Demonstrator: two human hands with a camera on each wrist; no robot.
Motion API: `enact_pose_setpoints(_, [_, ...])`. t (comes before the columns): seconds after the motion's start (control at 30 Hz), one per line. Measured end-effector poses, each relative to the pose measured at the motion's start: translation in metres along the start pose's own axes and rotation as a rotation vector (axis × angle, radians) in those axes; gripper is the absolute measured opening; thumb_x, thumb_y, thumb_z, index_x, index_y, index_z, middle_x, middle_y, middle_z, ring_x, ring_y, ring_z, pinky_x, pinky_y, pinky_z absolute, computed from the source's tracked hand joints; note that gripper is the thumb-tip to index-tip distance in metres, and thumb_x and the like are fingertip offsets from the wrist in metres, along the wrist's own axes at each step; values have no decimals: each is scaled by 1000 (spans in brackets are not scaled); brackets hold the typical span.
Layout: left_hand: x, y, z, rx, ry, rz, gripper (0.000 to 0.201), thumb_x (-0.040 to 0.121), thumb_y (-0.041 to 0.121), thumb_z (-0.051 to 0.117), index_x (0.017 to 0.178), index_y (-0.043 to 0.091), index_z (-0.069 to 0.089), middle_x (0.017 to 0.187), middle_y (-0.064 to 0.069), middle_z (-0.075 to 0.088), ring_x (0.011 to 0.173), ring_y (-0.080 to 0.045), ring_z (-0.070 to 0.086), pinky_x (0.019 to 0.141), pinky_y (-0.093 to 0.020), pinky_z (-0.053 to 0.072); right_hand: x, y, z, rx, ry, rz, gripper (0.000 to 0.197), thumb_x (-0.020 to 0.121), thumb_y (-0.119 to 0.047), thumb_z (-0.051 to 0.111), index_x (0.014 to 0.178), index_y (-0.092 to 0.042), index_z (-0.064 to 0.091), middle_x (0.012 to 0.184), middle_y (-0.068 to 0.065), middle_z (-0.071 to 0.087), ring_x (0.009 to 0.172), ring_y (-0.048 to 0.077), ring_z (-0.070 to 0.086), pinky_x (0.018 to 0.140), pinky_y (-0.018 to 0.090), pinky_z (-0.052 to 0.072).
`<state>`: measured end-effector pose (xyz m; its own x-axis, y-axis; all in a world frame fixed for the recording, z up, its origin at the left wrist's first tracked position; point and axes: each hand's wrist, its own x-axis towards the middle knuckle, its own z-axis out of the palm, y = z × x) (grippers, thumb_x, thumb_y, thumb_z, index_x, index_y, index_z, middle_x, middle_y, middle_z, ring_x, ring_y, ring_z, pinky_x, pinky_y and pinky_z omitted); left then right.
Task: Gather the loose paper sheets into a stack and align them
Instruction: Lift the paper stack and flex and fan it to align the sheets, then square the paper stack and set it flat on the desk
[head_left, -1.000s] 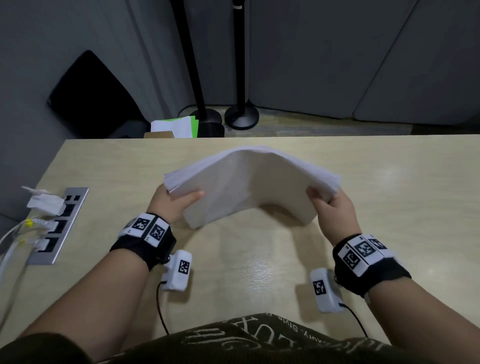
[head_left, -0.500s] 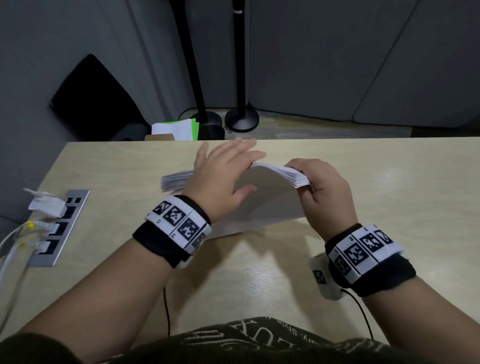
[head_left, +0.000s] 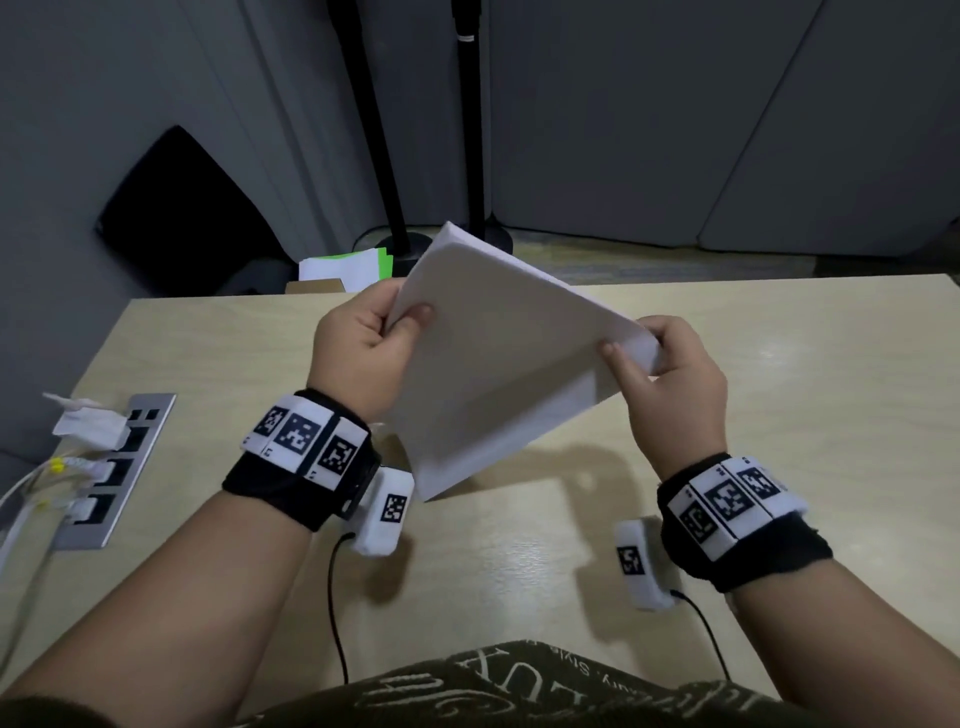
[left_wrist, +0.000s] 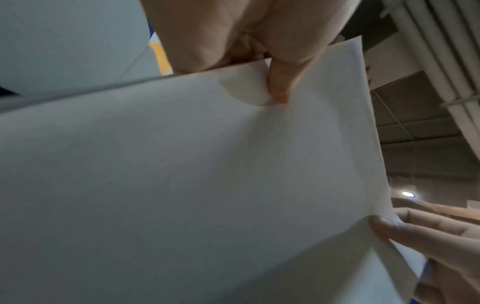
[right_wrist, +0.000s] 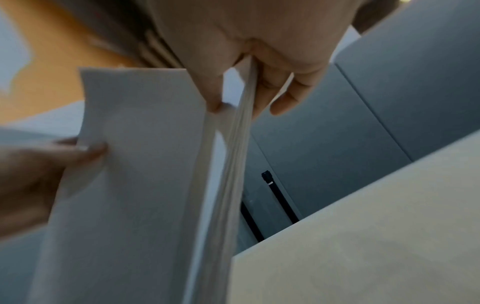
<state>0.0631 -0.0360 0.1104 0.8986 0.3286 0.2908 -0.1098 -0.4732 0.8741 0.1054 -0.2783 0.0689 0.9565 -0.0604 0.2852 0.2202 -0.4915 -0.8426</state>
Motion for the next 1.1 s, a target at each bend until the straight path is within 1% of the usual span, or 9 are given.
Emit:
enact_pose_setpoints(0.2, [-4, -4, 4, -71, 66, 17, 14, 91, 12, 57, 93, 24, 63, 74, 28, 64, 72, 9, 57, 72, -11, 47, 1, -30, 0, 314, 158, 47, 23, 82, -21, 69, 83, -35, 51, 78, -5, 56, 70, 10, 53, 67, 29, 48])
enact_pose_setpoints(0.33, [-14, -8, 7, -147, 130, 49, 15, 87, 23, 59, 91, 37, 62, 83, 18, 68, 84, -8, 63, 81, -33, 52, -4, -51, -3, 398, 205, -94, 19, 86, -20, 65, 88, -38, 59, 88, 1, 61, 82, 30, 59, 76, 43, 52])
enact_pose_setpoints(0.4, [-18, -11, 6, -211, 153, 63, 19, 88, 18, 58, 95, 35, 61, 87, 16, 70, 89, -8, 65, 81, -28, 51, -8, -55, -6, 395, 216, -197, 23, 89, -15, 61, 94, -38, 60, 87, -3, 60, 86, 31, 59, 79, 45, 52])
enact_pose_setpoints(0.53, [-24, -24, 13, -254, 76, -82, 23, 90, 2, 56, 94, 25, 58, 85, 19, 71, 83, 10, 63, 76, -10, 46, -8, -48, -3, 329, 94, -226, 28, 94, -7, 53, 105, -32, 57, 90, -18, 61, 87, 1, 58, 79, 22, 47])
enact_pose_setpoints(0.67, [-22, -27, 18, -176, 0, -139, 22, 92, 8, 52, 103, 27, 57, 100, 16, 65, 94, 2, 63, 87, -21, 47, -5, -44, 2, 342, -40, -107, 30, 96, -7, 47, 114, -30, 53, 96, -25, 61, 90, -14, 55, 80, 10, 43])
enact_pose_setpoints(0.8, [-15, -15, 11, -285, 71, -68, 24, 89, 12, 52, 97, 34, 57, 99, 14, 67, 92, 3, 64, 83, -18, 50, -5, -50, -4, 376, 95, -195, 35, 96, -9, 47, 109, -41, 48, 94, -35, 60, 89, -12, 56, 79, 15, 45])
enact_pose_setpoints(0.93, [-19, -19, 10, -227, 34, -107, 25, 84, 12, 64, 105, 24, 56, 98, 14, 65, 86, 7, 63, 77, -16, 52, -4, -40, 0, 374, -23, -113, 23, 89, -22, 57, 106, -36, 49, 90, -31, 60, 85, -2, 59, 75, 24, 50])
enact_pose_setpoints(1.03, [-19, -24, 11, -282, 27, -142, 36, 81, 1, 68, 102, 26, 54, 97, 11, 64, 83, 9, 62, 73, -12, 50, -3, -30, 3, 389, -74, -26, 35, 83, -19, 65, 103, -42, 49, 94, -25, 63, 90, 0, 62, 76, 23, 51])
enact_pose_setpoints(1.1, [-17, -30, 13, -257, 1, -208, 34, 77, 7, 72, 105, 21, 58, 98, 9, 67, 87, 3, 65, 76, -17, 52, -1, -22, 6, 380, -98, 27, 36, 83, -13, 68, 104, -39, 53, 98, -18, 64, 92, 1, 62, 77, 20, 51])
